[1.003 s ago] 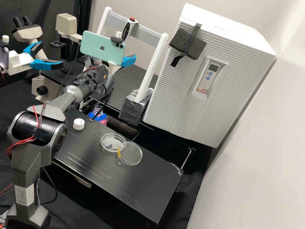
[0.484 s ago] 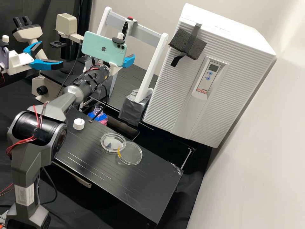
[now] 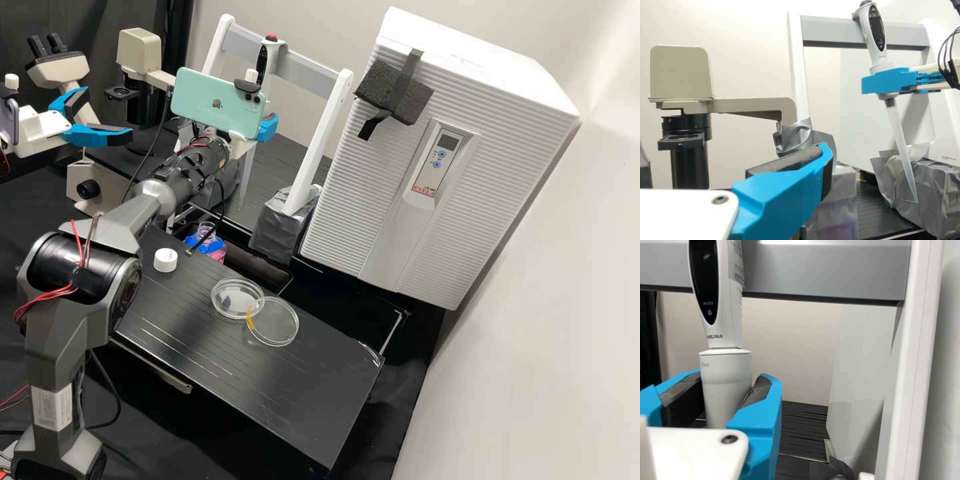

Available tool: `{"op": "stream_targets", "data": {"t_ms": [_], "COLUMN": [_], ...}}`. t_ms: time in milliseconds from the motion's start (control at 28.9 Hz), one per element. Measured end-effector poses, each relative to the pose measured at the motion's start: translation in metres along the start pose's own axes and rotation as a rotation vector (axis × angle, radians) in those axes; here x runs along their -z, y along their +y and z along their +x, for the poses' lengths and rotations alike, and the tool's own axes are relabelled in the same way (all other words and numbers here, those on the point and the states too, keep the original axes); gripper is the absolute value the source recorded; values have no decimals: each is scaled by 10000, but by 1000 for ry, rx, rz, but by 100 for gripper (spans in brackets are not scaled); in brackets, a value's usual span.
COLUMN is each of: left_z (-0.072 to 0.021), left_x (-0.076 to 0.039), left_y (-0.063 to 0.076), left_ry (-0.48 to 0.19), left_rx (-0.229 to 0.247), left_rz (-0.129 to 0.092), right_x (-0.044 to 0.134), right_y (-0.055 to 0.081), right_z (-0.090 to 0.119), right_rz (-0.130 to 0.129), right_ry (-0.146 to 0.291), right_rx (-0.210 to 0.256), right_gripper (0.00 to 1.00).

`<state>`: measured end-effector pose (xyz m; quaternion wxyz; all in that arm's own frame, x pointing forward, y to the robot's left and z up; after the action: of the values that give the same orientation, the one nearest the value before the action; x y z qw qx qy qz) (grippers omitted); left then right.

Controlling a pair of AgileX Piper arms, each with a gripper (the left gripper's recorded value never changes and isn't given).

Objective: Use the pipette

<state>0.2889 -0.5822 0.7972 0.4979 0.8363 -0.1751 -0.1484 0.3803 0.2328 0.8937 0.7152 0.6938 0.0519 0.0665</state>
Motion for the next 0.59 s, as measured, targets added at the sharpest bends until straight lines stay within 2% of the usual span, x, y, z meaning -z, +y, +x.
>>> {"op": "stream_targets", "data": {"t_ms": [138, 380, 588], "left_z": [0, 0, -1], "left_x": [0, 19, 52], "left_y": [0, 5, 13], "left_ry": [0, 6, 18], "left_rx": [0, -1, -4], "left_rz": [0, 2, 3], "right_x": [23, 63, 76], "right_y": [-21, -61, -72], "right_z": [-4, -13, -16], "right_rz": [2, 24, 24], "right_ry": [6, 11, 14], "right_rx": [6, 15, 18], "right_gripper": [0, 0, 0]}}
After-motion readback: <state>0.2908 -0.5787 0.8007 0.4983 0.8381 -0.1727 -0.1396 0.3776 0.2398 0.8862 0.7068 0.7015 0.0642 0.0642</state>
